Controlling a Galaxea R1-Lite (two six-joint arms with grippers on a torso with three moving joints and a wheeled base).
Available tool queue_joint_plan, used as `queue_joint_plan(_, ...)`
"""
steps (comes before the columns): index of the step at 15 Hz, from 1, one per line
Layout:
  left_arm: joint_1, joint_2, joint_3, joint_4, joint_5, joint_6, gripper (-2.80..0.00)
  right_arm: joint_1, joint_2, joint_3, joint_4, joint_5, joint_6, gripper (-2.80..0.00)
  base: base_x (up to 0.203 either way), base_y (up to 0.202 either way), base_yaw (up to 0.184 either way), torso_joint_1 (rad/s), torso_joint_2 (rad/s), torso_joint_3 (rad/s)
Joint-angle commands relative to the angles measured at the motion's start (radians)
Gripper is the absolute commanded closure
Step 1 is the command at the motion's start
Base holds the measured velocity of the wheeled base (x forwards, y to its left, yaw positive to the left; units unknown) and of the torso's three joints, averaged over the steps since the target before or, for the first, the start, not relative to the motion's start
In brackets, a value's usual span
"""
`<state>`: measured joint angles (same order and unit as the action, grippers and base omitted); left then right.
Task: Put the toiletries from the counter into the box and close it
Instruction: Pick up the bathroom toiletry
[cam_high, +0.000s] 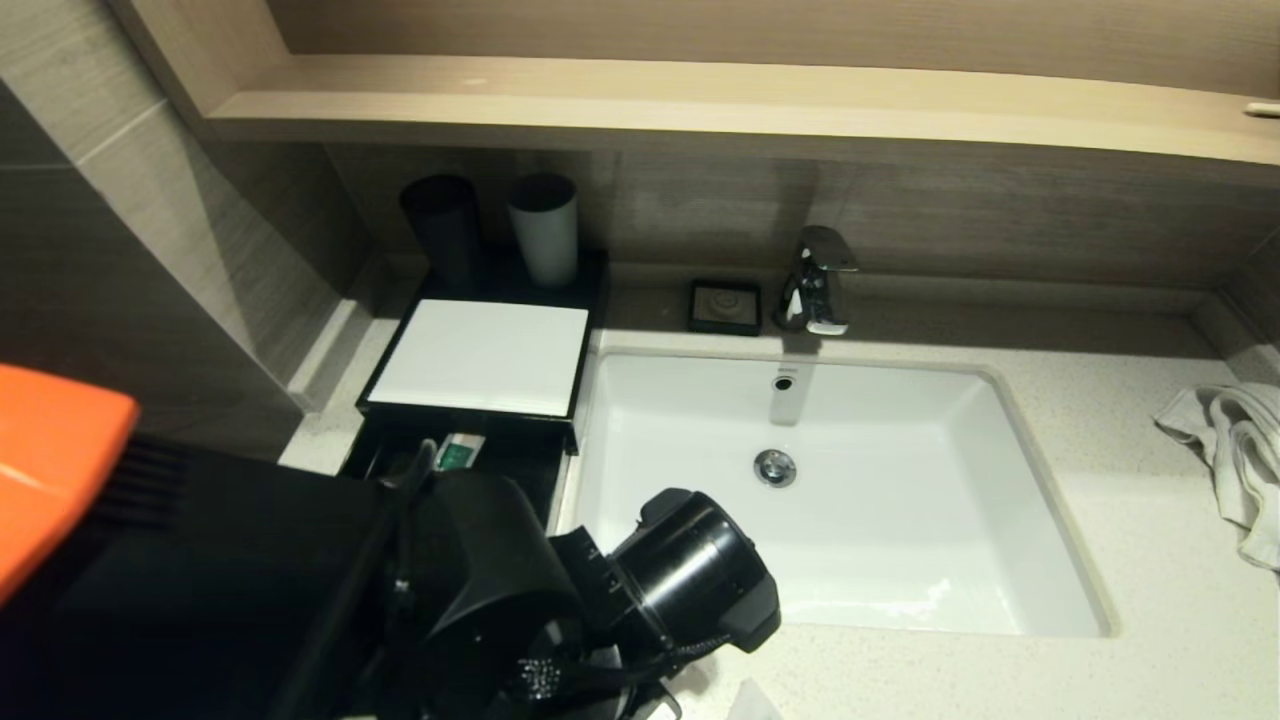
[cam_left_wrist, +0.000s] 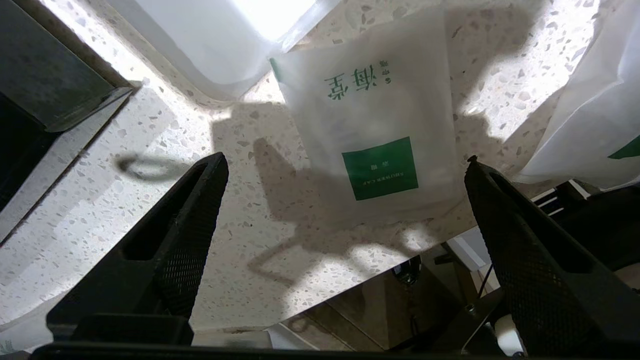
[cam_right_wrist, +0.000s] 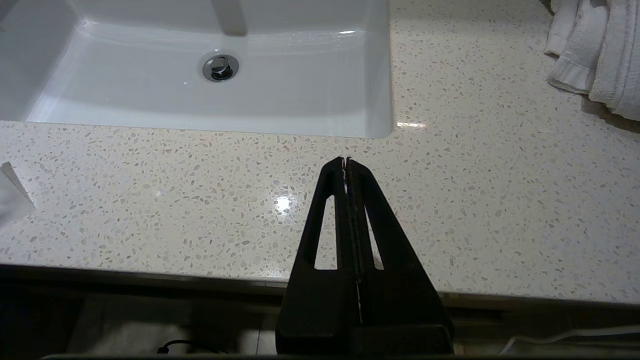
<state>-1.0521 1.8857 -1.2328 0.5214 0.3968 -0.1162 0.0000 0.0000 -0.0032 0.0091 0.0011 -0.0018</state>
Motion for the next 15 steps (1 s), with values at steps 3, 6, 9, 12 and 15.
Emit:
queue_joint_plan(3,0.000,0.000,0.004,0.003,-0.001,-0.002,-2.80,0.000,0.000,0.000,0.000,0.000,0.000,0.00,0.000,0.000,0.000,0.000,0.00,0.000)
queue_joint_plan(6,0.000,0.003,0.004,0.003,-0.003,-0.016,-2.80,0.000,0.000,0.000,0.000,0.000,0.000,0.00,0.000,0.000,0.000,0.000,0.00,0.000)
queue_joint_plan(9,0.000,0.016,0.004,0.003,-0.003,-0.019,-2.80,-0.001,0.000,0.000,0.000,0.000,0.000,0.00,0.000,0.000,0.000,0.000,0.00,0.000)
queue_joint_plan(12,0.000,0.021,0.003,0.003,-0.003,-0.019,-2.80,0.000,0.000,0.000,0.000,0.000,-0.001,0.00,0.000,0.000,0.000,0.000,0.00,0.000)
queue_joint_plan(15,-0.002,0.023,0.004,0.003,-0.003,-0.017,-2.80,0.000,0.000,0.000,0.000,0.000,0.000,0.00,0.000,0.000,0.000,0.000,0.00,0.000)
